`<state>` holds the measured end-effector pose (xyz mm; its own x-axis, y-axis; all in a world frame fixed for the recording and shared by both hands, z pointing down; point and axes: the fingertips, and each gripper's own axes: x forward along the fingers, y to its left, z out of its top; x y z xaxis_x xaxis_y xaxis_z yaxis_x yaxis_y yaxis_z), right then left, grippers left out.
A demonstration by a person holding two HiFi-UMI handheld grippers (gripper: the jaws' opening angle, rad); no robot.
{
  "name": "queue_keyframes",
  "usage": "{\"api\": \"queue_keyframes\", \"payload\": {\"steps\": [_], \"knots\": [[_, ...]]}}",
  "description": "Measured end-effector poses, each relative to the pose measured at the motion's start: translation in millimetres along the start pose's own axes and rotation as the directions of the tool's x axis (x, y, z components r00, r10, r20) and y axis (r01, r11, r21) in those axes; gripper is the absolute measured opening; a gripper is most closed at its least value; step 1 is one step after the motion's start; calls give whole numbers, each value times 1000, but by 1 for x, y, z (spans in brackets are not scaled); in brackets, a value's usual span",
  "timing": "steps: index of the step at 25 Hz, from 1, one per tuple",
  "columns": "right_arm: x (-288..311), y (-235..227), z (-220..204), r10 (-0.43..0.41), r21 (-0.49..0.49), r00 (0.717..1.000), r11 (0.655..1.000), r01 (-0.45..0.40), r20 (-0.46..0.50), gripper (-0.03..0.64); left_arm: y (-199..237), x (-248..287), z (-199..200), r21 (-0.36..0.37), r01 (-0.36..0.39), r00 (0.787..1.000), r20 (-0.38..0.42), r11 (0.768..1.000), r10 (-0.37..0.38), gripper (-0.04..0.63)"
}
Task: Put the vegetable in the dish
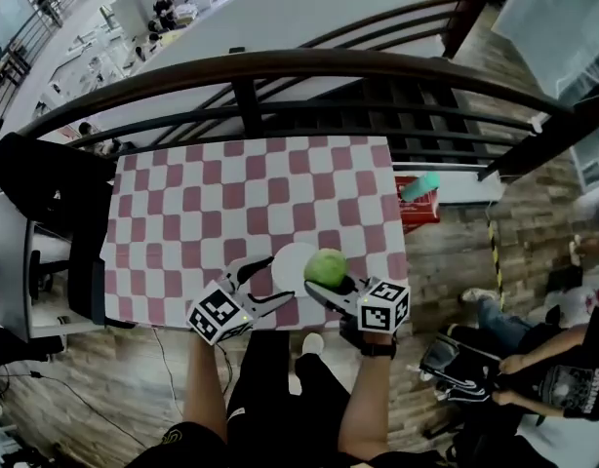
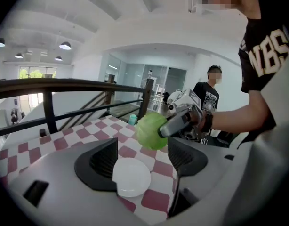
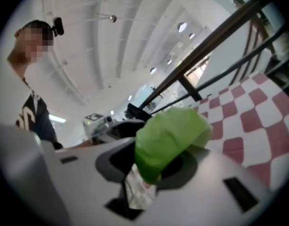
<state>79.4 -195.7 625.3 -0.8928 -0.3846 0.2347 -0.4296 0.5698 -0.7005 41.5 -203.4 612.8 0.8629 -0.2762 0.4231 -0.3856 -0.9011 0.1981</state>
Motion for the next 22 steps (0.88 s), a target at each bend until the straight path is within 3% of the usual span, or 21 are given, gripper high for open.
{"api": "queue_keyframes", "payload": {"steps": [3,7,9,12,15,19,22], "knots": [[11,15,-13,163,62,986,985,-164,21,129,-13,2,-24,60,131,988,-90,990,-125,449],[19,35,-33,363,131,930,920,-368,60,129,-27,11,-45,140,264,954,-187,954,-236,509],[19,31,-35,425,139,902,891,-432,81,129,-30,25,-52,193,344,925,-240,919,-296,509],[27,26,-40,484,150,870,857,-493,93,129,-36,35,-63,287,456,874,-322,842,-364,509],[32,24,-48,507,161,858,843,-513,76,129,-40,39,-69,325,510,847,-352,796,-399,508],[28,24,-45,547,158,833,818,-554,89,129,-28,49,-77,350,504,849,-369,790,-379,507],[31,25,-48,559,165,827,812,-561,61,127,-35,52,-76,332,521,842,-352,787,-409,507]]}}
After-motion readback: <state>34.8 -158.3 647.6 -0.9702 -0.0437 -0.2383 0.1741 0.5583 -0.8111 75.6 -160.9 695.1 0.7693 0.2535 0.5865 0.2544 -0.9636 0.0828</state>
